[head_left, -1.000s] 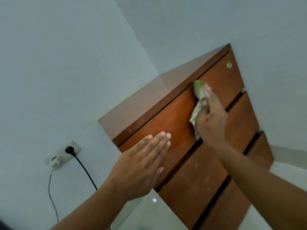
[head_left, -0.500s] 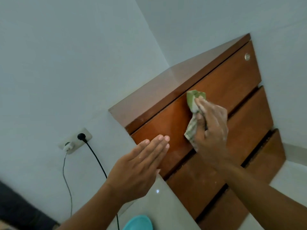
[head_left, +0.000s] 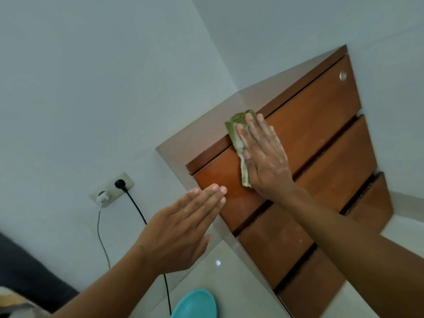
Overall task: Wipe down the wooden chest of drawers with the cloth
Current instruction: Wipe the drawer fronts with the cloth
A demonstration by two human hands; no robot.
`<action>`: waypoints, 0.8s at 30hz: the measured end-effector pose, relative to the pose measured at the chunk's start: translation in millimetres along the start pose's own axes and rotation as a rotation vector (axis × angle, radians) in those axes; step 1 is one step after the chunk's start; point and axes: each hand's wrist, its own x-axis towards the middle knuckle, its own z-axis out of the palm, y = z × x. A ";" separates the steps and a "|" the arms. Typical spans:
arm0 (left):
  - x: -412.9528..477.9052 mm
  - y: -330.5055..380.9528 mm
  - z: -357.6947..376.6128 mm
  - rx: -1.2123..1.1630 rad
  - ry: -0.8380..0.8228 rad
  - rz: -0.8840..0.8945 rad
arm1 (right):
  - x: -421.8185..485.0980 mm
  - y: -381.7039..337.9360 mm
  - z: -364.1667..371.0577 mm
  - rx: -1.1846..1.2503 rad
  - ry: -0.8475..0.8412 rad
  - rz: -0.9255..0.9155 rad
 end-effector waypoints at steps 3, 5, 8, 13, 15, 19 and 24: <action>0.1 0.9 1.4 -0.012 -0.020 -0.011 | 0.5 26.2 -3.2 0.023 0.088 0.139; 0.0 1.2 1.7 -0.026 -0.026 -0.018 | 1.4 36.6 -11.2 0.056 0.158 0.341; 3.3 2.1 2.6 -0.050 -0.026 -0.035 | -10.7 18.9 -23.4 0.159 0.318 0.624; 16.1 -2.3 3.4 -0.011 0.011 -0.036 | -78.8 -64.1 10.1 0.064 -0.092 0.168; 18.6 -3.5 4.1 0.009 0.023 -0.026 | -83.7 -39.2 14.5 -0.040 -0.080 0.154; 22.6 3.9 6.8 -0.018 0.011 -0.056 | -75.4 2.5 7.6 -0.035 0.038 0.460; 40.1 14.2 6.8 -0.026 0.035 -0.042 | -64.5 45.0 -14.9 -0.081 0.254 0.837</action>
